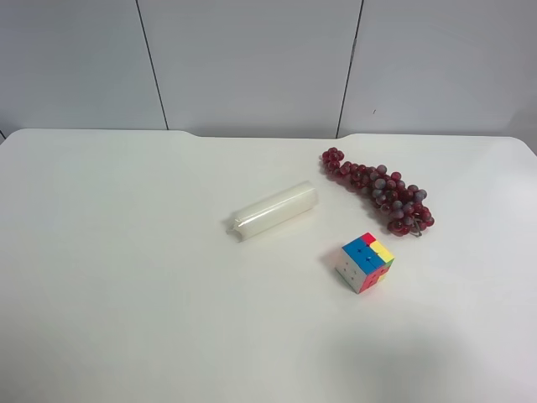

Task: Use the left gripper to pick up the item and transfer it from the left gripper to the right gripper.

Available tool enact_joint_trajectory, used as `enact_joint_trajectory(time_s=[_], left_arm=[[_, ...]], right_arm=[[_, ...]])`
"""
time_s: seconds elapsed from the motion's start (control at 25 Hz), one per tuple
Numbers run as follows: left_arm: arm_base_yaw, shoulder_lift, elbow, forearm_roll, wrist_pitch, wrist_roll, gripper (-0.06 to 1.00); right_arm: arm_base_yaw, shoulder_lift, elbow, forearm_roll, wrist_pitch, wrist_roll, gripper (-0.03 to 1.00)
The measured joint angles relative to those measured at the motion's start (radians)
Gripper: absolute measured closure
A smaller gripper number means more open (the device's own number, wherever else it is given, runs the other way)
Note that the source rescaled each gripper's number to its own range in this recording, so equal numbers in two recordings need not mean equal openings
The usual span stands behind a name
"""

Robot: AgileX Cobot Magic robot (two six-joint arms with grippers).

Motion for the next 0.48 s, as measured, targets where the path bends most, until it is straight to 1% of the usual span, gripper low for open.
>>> enact_joint_trajectory(time_s=[0.48], left_arm=[[0.000, 0.000, 0.000, 0.000, 0.000, 0.000, -0.06]], right_arm=[[0.000, 0.000, 0.000, 0.000, 0.000, 0.000, -0.03]])
